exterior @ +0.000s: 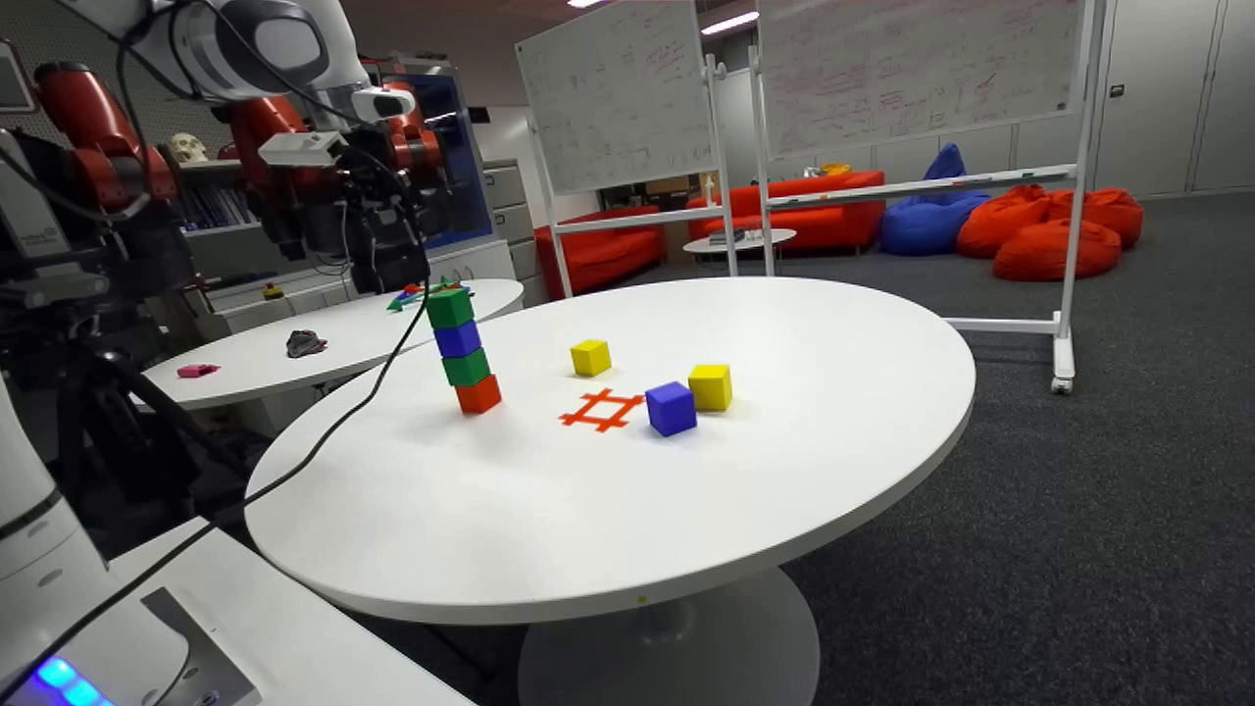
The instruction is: Unstack all the toy blocks then put the orange block in the marked zone
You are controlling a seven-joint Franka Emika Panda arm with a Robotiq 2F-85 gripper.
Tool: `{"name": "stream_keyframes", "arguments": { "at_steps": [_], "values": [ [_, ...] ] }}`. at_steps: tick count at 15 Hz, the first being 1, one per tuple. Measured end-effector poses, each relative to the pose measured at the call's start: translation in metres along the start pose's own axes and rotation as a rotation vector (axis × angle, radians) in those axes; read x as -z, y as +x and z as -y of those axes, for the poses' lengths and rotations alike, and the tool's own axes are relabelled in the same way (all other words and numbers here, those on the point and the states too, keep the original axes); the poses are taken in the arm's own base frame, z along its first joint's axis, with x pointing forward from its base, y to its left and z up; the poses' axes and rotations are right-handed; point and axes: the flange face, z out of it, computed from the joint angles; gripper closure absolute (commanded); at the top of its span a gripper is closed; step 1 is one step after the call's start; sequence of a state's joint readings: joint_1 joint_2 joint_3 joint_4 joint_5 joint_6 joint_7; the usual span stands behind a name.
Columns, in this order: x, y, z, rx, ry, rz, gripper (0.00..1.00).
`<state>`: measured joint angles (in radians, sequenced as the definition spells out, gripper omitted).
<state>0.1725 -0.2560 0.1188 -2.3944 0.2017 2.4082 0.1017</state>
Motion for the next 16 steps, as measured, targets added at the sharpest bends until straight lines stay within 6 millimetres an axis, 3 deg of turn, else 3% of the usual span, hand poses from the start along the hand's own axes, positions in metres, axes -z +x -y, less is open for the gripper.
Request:
{"name": "stream_keyframes", "arguments": {
  "at_steps": [16],
  "values": [
    [0.000, 0.003, -0.013, -0.028, -0.005, 0.023, 0.00]
  ]
}}
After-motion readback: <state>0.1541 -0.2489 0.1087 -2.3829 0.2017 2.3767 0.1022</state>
